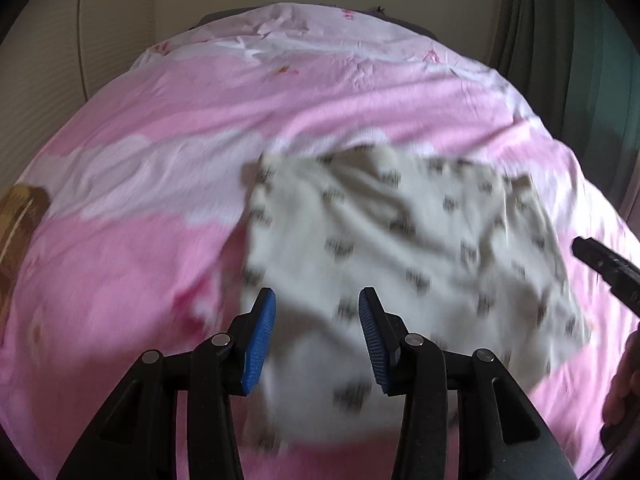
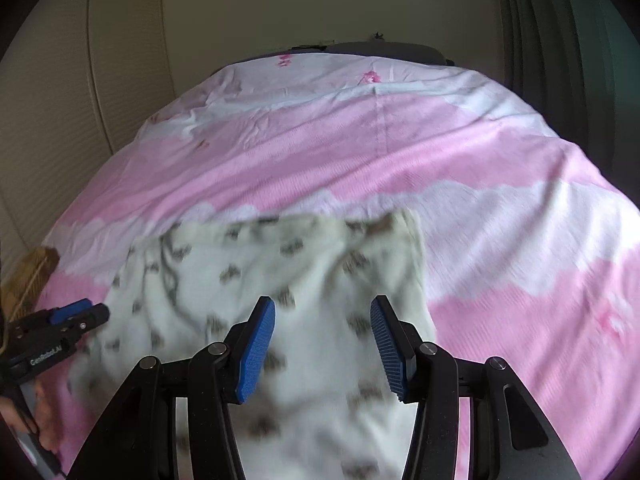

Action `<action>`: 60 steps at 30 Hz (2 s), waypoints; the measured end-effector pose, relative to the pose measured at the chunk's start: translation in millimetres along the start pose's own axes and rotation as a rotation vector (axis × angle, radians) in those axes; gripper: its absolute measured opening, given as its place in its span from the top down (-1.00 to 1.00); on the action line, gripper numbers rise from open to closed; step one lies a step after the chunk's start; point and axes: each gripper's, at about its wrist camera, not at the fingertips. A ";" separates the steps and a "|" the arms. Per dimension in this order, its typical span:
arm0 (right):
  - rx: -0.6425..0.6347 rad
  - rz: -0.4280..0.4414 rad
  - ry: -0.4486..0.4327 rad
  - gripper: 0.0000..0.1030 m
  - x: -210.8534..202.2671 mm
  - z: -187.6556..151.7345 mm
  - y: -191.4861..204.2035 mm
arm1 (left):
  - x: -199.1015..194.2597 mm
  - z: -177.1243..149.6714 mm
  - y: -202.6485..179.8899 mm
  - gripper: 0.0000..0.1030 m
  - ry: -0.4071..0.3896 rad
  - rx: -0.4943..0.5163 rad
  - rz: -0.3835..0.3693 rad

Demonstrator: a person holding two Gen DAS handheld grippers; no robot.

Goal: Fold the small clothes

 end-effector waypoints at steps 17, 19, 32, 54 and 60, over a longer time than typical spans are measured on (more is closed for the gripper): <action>-0.003 -0.126 0.227 0.01 -1.7 -84.7 -45.1 | -16.5 -56.0 19.4 0.09 0.051 -0.078 0.098; 0.017 -0.099 0.206 0.01 -11.1 -81.4 -49.0 | -25.4 -54.0 13.0 0.10 0.037 -0.075 0.085; 0.160 0.109 0.177 -0.02 -33.8 -64.3 -88.4 | -52.1 -34.7 -56.7 0.08 -0.038 -0.039 0.020; 0.596 0.281 0.345 -0.03 3.0 -108.1 -98.8 | -48.2 -46.1 -82.0 0.08 -0.042 -0.034 -0.003; 0.671 0.266 0.310 -0.04 24.3 -108.5 -93.8 | -54.5 -42.0 -67.8 0.07 -0.064 -0.056 0.005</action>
Point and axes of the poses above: each gripper's, at about its wrist camera, not at the fingertips, and x roughly the way its jaws point, y to its left, z to its top, and after that the axes turned 12 degrees about -z, right-handed
